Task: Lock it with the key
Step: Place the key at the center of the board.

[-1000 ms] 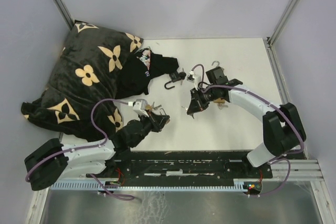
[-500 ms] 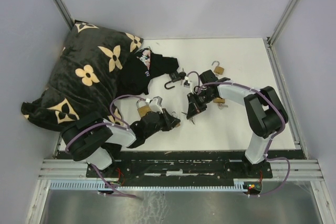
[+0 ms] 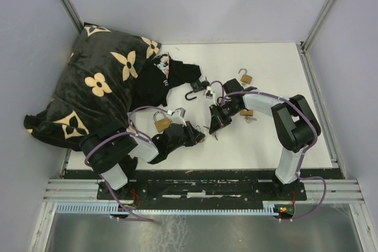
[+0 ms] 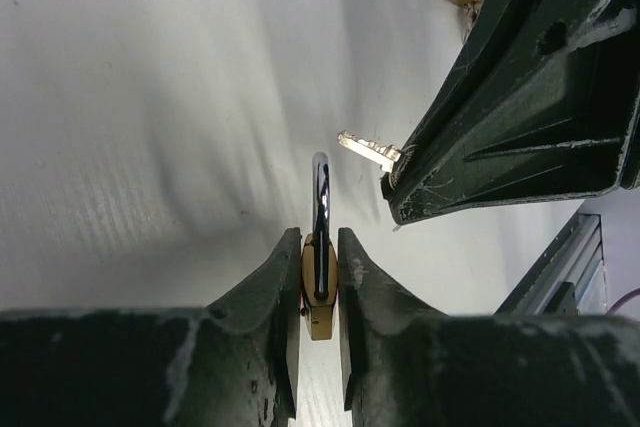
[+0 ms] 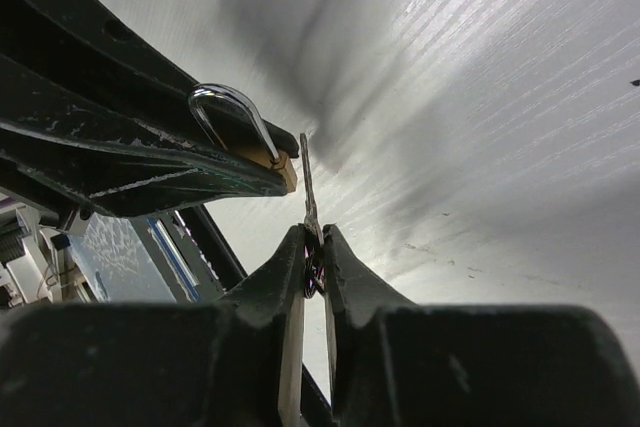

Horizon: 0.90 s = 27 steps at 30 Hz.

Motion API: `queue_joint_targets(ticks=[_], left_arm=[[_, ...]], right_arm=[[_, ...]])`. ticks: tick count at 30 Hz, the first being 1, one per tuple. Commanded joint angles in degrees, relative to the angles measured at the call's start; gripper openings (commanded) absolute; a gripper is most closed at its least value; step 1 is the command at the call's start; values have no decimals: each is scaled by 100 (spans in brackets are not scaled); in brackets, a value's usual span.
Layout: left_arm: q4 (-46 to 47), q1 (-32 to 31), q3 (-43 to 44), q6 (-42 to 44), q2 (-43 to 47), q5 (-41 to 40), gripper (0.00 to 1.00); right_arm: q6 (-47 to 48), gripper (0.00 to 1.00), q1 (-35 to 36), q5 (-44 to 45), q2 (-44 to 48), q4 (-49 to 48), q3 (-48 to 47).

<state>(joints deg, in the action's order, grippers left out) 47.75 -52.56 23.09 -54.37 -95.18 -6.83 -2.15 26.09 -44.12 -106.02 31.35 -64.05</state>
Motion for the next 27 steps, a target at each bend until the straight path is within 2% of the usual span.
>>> queue_joint_targets(ticks=[1,2,5,7,13,20,24,27], left_arm=[[88,27,222,-87,2,11,29],[0,32,251,-58,20,15,34],[-223,29,283,27,124,-25,45],[-408,23,299,119,239,-81,50],[-1020,17,296,473,842,-325,57],[-1821,13,235,1071,1955,-687,59],[-1844,17,68,1465,2614,-823,61],[-1733,29,-101,1726,3014,-909,70]], right_arm=[[-66,18,-17,-132,-65,-42,-214],[-73,19,-18,-152,-80,-35,-221],[-92,34,-17,-184,-82,-24,-238],[-92,38,-20,-201,-69,-10,-247],[19,41,-25,-316,-18,120,-355],[810,44,-194,-777,280,864,-746],[1173,45,-393,-939,684,1066,-777],[1410,45,-550,-994,989,1206,-767]])
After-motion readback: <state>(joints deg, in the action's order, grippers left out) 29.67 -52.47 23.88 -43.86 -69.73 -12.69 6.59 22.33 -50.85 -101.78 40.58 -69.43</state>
